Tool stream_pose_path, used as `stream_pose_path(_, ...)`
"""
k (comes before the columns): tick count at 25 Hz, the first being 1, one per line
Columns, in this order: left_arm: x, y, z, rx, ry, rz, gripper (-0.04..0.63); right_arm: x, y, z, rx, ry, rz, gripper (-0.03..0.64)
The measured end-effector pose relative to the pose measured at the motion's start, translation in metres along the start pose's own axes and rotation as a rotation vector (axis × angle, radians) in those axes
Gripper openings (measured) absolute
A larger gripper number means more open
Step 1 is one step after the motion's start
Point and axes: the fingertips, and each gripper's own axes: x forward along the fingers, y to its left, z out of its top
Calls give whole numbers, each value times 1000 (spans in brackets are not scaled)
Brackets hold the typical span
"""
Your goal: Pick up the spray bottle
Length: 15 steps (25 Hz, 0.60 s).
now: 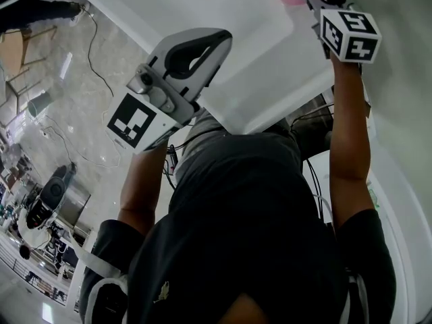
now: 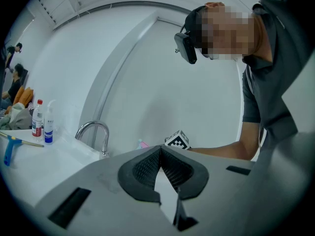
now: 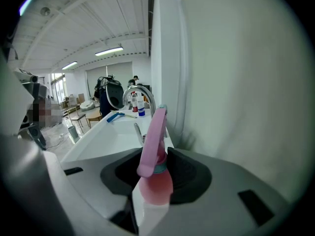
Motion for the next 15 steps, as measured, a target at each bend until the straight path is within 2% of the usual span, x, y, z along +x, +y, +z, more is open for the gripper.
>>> stream_pose_path(6,-6,-10,8,14,-9,-20,5,-42,15,28,-2,-71,17,141)
stream_pose_path(15,-23,-25,8,50,-30,-64,5,-114,61,65,-28,-208,44,141)
